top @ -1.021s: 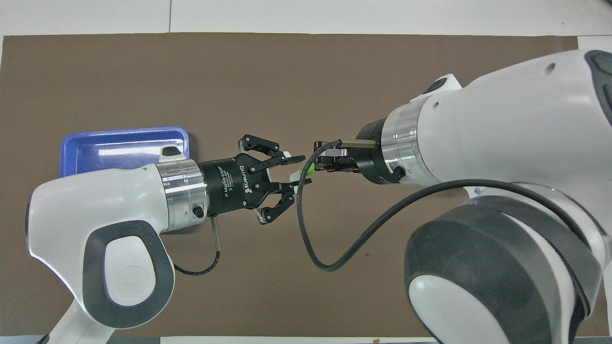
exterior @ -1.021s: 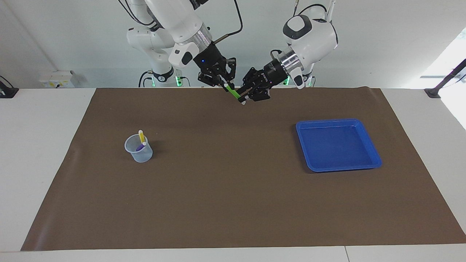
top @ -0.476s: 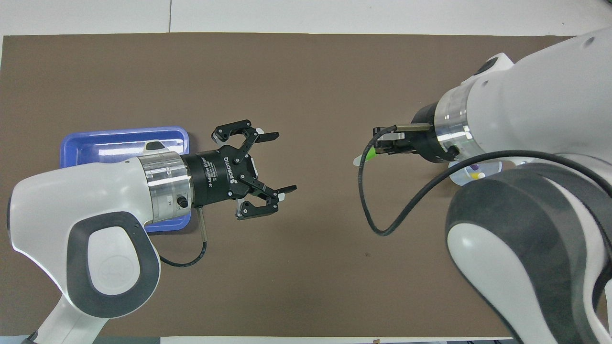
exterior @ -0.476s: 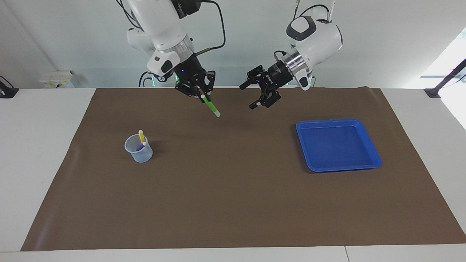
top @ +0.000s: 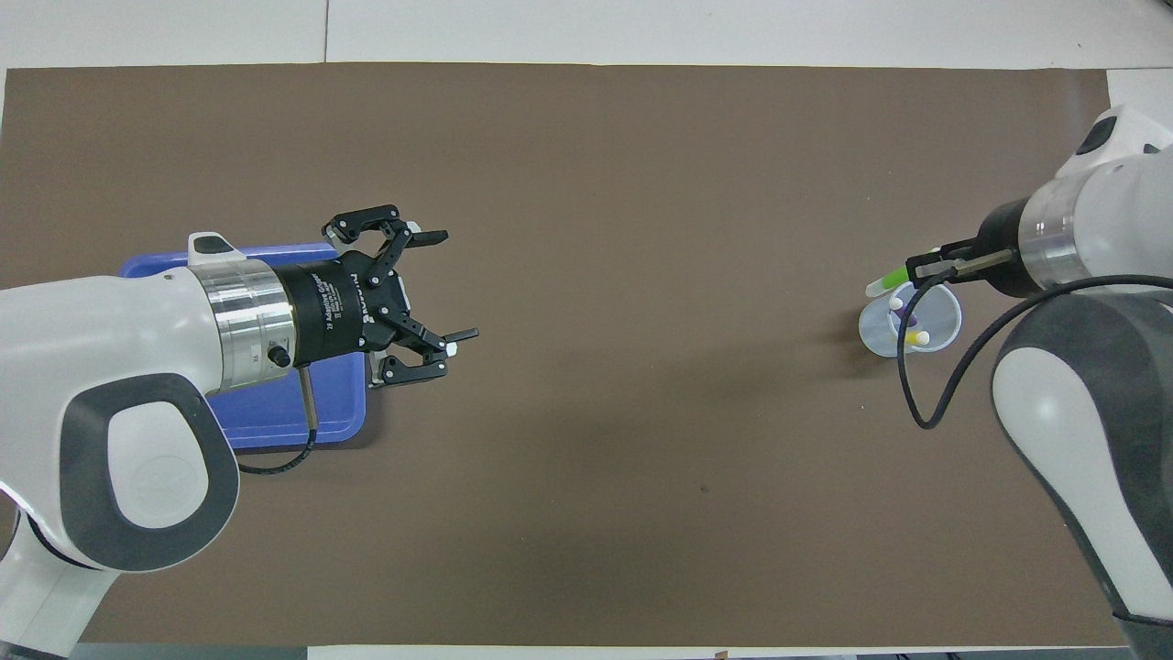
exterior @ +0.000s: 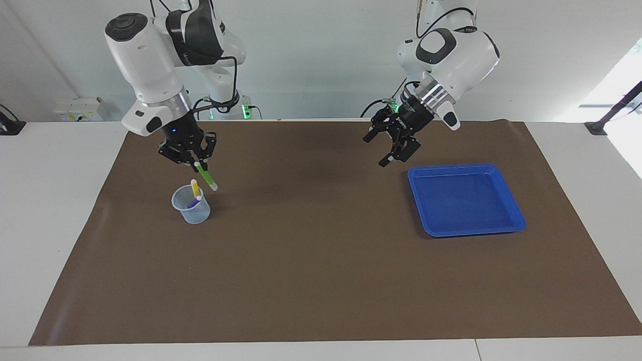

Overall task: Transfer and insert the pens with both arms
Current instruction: 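Lower the green pen into the cup while the left gripper withdraws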

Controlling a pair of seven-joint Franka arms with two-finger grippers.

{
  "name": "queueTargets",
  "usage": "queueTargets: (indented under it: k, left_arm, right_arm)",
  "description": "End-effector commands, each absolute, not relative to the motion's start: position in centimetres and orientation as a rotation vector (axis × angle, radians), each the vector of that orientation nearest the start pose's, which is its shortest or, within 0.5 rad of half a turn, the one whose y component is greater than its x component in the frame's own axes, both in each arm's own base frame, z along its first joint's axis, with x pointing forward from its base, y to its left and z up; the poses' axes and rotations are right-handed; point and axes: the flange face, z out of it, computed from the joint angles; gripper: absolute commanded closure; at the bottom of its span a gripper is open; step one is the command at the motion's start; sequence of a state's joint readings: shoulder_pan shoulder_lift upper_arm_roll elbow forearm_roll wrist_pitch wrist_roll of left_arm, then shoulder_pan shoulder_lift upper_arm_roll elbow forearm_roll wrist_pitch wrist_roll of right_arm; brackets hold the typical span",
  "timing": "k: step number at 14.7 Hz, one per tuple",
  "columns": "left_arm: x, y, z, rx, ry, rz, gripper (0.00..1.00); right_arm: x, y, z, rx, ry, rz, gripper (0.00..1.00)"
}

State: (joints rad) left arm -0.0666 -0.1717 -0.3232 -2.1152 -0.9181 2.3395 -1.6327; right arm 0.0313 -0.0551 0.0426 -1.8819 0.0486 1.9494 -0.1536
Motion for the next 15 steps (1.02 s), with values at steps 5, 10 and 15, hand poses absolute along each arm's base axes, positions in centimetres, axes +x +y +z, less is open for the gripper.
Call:
queueTargets:
  k: [5, 10, 15]
  left_arm:
    - [50.4, -18.8, 53.0, 1.477, 1.905, -0.467, 0.0]
    - [50.7, -17.7, 52.9, 1.569, 1.856, -0.391, 0.0]
    - [50.6, -16.8, 52.4, 2.081, 1.625, -0.2, 0.0]
  right_arm:
    - [53.7, -3.2, 50.0, -3.118, -0.36, -0.163, 1.0]
    - [53.1, -4.5, 45.1, -3.113, -0.301, -0.18, 1.0]
    - [52.2, -4.3, 41.8, -3.084, -0.226, -0.168, 1.0]
